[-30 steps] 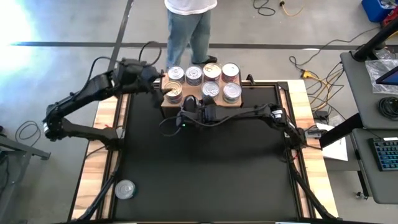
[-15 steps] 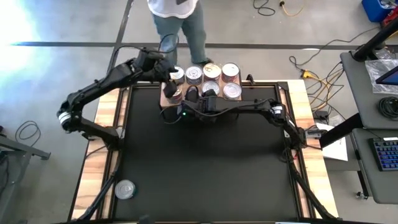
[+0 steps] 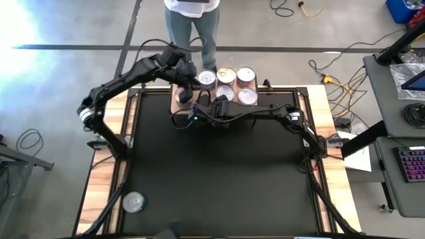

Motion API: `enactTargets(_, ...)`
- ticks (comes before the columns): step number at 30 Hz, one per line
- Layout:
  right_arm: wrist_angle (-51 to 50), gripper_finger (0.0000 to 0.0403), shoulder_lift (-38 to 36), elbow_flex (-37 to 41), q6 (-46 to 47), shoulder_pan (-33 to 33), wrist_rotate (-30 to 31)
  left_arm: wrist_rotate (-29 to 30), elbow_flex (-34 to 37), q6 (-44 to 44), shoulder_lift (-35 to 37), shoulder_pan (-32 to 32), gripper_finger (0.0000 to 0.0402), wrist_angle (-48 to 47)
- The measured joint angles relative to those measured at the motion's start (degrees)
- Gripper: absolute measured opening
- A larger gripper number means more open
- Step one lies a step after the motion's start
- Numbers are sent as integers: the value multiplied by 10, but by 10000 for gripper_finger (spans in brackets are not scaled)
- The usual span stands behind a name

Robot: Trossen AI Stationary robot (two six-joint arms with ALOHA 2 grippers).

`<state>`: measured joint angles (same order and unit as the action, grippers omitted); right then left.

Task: Stack canned seafood by type on shelf
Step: Put the green-blue tuna can on the shelf

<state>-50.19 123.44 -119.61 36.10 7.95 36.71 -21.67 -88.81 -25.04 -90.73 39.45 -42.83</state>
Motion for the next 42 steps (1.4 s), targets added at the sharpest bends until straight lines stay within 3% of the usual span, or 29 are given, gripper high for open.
enactTargets(3,0,400,0,0,-1,1,2,0,-41,0,-38,4,36,-20)
enactTargets(5,0,400,0,0,-1,2,3,-1,-71,0,-61,5,10,-35)
enactTargets(14,0,400,1,0,-1,3,3,-9,-201,-57,-145,7,1,-202)
enactTargets(17,0,400,1,0,-1,3,4,-39,-222,-64,-160,7,0,-233)
enactTargets(22,0,400,1,0,-3,3,6,-83,-234,-87,-188,8,0,-293)
enactTargets(32,1,400,2,0,-16,3,8,-150,-235,-90,-209,7,0,-302)
enactTargets(36,2,400,2,0,-16,3,8,-145,-236,-90,-208,4,0,-294)
enactTargets(42,2,400,2,0,-23,4,7,-74,-252,-93,-197,-5,0,-297)
